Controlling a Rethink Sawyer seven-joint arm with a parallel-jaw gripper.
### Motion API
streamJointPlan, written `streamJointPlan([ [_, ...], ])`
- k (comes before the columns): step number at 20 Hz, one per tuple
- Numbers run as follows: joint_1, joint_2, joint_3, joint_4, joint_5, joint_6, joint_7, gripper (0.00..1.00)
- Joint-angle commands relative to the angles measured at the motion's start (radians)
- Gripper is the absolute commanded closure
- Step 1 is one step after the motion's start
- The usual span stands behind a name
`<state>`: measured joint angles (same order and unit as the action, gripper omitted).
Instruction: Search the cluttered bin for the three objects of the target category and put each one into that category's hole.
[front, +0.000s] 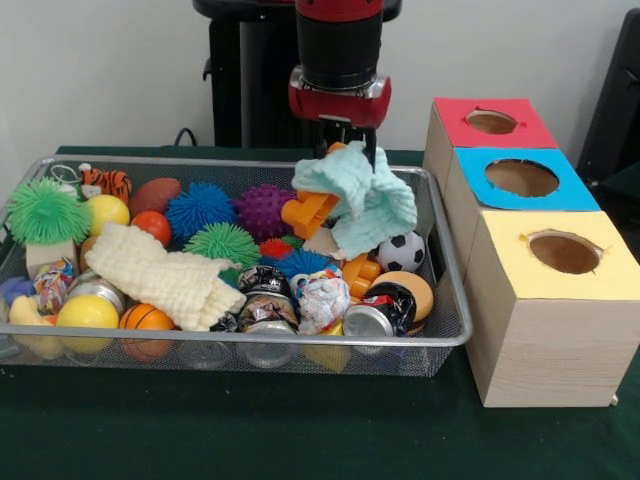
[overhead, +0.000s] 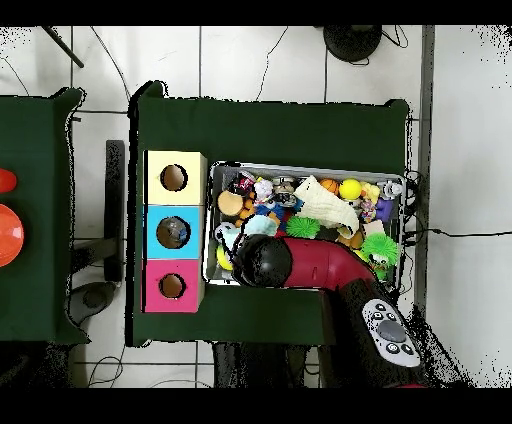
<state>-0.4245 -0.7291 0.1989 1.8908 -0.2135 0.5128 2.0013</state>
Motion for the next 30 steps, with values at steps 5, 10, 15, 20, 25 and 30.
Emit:
streamJointPlan([
  [5,-0.048,-0.027,0.006,-0.031,0.012,0.037,0.042,0.0],
  [10,0.014,-0.082,-0.048,0.004,0.028,0.05,0.13,0.0],
  [15,0.036,-0.093,-0.083,0.016,0.003,0.03,0.118,1.0],
  [20,0.041,-0.101,-0.101,0.012,-0.002,0.052,0.097,1.0],
  [25,0.044,-0.11,-0.105,0.012,0.021,0.078,0.096,1.0],
  [30,0.075,-0.108,-0.15,-0.012,-0.009,0.021,0.129,1.0],
])
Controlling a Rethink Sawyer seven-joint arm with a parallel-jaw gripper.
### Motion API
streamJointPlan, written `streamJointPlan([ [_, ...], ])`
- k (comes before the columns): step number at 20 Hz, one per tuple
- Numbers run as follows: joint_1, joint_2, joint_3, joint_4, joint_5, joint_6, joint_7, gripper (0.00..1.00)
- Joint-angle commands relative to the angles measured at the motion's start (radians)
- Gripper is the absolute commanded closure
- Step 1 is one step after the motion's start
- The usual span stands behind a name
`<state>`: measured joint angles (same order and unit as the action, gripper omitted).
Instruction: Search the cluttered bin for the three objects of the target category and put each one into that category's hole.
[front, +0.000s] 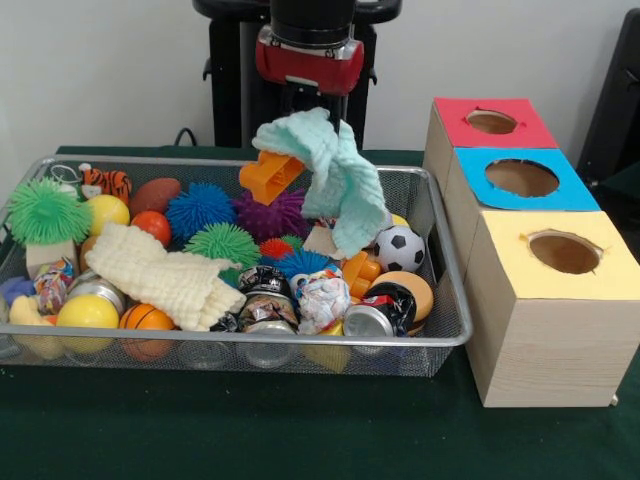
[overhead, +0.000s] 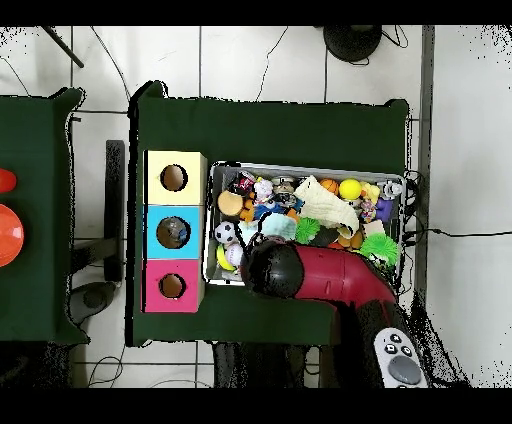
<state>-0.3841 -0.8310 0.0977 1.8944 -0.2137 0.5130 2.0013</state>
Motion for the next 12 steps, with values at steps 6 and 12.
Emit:
streamJointPlan([
  [6,0.02,0.023,-0.067,-0.006,-0.054,-0.065,0.086,1.0],
  [12,0.024,-0.029,-0.058,-0.003,-0.011,0.037,0.057,0.0],
])
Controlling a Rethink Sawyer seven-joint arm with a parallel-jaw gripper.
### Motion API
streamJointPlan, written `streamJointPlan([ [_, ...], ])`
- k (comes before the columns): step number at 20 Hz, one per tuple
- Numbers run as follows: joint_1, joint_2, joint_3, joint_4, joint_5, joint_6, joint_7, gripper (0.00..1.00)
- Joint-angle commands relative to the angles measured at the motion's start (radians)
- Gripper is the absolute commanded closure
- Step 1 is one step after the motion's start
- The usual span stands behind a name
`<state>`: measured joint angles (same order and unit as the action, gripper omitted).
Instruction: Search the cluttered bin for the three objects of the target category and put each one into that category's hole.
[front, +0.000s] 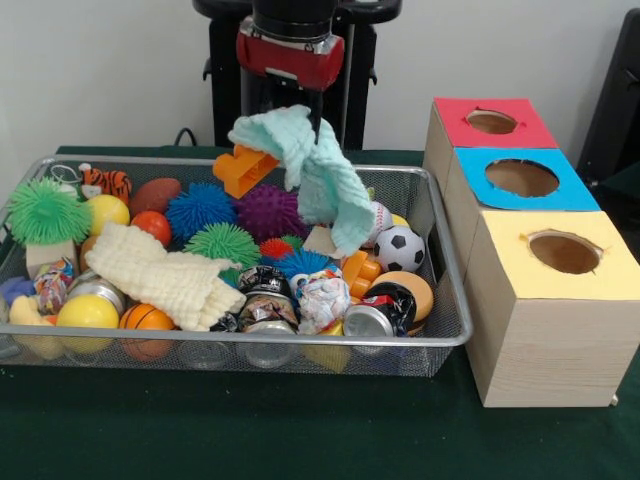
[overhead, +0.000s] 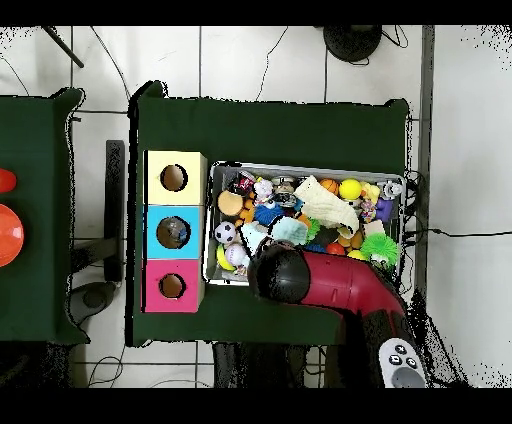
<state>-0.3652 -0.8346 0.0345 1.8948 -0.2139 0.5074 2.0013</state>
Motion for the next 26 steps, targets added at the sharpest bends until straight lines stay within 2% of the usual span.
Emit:
streamJointPlan([
  [1,0.009,-0.056,0.011,0.003,0.008,0.082,0.054,0.0],
  [3,0.011,-0.118,0.026,0.018,0.053,0.162,0.051,0.0],
  [6,0.016,-0.173,0.036,0.026,0.099,0.248,0.059,0.0],
  [11,-0.013,-0.213,0.08,0.043,0.179,0.302,0.031,0.0],
  [13,0.014,-0.216,0.077,0.03,0.198,0.317,0.059,0.0],
  [16,0.069,-0.173,0.047,-0.002,0.176,0.282,0.121,0.0],
  [19,0.1,-0.133,0.025,-0.022,0.148,0.251,0.144,0.0],
  [26,0.114,0.024,-0.008,-0.01,0.081,0.002,0.148,0.0],
])
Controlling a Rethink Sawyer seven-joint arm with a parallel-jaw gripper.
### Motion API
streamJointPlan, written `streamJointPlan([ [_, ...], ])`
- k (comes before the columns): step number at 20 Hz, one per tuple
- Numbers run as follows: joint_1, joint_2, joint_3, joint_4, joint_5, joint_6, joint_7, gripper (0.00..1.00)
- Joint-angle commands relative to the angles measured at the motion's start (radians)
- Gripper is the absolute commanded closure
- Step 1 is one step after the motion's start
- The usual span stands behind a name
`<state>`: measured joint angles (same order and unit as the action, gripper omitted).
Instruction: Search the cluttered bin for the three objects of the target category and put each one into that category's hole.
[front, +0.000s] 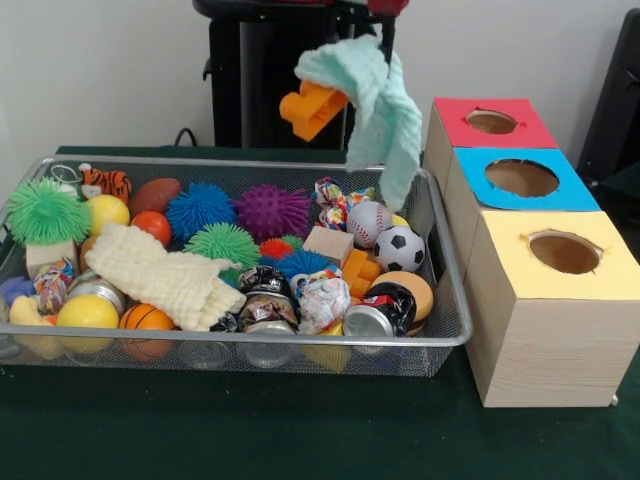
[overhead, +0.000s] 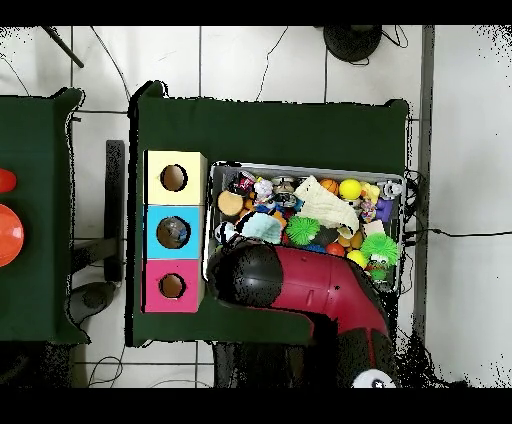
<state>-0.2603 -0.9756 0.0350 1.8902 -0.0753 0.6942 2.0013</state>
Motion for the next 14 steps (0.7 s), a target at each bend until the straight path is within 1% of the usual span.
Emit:
streamJointPlan([
  [1,0.015,0.178,-0.02,-0.008,-0.067,-0.203,0.152,0.0],
  [4,0.029,0.2,-0.049,-0.015,-0.088,-0.241,0.142,0.0],
  [7,0.028,0.213,-0.06,-0.015,-0.091,-0.268,0.121,0.0],
  [11,0.03,0.227,-0.074,-0.019,-0.092,-0.284,0.11,0.0],
  [12,0.035,0.229,-0.08,-0.025,-0.102,-0.283,0.098,0.0],
  [13,0.04,0.229,-0.086,-0.029,-0.103,-0.288,0.091,1.0],
  [14,0.05,0.231,-0.096,-0.033,-0.099,-0.281,0.104,1.0],
])
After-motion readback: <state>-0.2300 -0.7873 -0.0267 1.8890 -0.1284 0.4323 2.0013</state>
